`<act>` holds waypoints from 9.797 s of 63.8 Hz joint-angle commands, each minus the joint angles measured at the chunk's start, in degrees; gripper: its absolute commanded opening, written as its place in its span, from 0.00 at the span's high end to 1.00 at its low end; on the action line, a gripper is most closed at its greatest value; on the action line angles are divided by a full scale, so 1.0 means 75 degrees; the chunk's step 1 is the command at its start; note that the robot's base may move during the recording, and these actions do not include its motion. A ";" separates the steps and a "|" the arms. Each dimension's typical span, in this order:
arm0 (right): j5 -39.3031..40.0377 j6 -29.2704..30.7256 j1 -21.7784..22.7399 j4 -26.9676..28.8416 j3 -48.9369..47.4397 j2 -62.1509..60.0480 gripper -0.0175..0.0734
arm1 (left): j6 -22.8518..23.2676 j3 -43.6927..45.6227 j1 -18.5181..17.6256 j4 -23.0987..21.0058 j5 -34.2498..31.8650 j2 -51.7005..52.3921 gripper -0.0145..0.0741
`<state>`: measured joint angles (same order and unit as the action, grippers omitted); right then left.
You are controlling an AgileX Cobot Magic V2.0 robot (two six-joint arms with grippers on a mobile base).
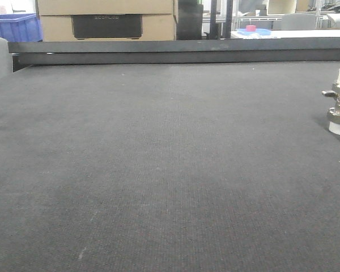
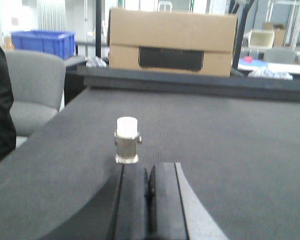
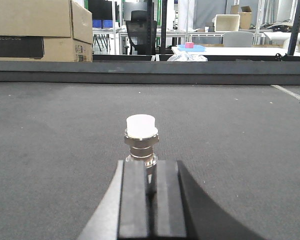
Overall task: Place valve from conveyor to right shelf box
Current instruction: 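Move both grippers down over the white-capped silver valves on the conveyor, then close the left and right grippers around one valve each, then lift both held valves up off the conveyor surface, then drive the base away from the conveyor toward the steel shelf, holding valves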
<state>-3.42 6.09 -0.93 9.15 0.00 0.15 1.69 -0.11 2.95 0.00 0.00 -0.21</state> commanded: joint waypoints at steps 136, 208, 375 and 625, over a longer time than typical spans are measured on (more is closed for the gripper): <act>-0.7789 0.0134 -0.0021 -0.0614 -1.1662 1.2495 0.18 | 0.0023 0.8347 -0.0438 -0.0267 0.6096 -0.7292 0.17; -0.7255 0.0282 -0.0055 -0.0516 -1.1662 1.4477 0.61 | 0.0023 0.8347 -0.0438 -0.0267 0.6366 -0.7342 0.17; -0.6124 0.0282 -0.0055 0.0102 -0.9333 1.0607 0.98 | -0.1138 1.3687 0.0806 -0.0132 0.8715 -1.5763 0.29; -0.3701 0.0282 -0.0055 0.0102 -0.6685 0.3882 0.98 | -0.1184 0.7393 -0.0107 -0.0806 0.4476 -0.4637 0.96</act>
<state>-35.83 7.87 -1.48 9.90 -49.11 29.79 -7.30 54.84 2.39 -5.62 36.87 -35.32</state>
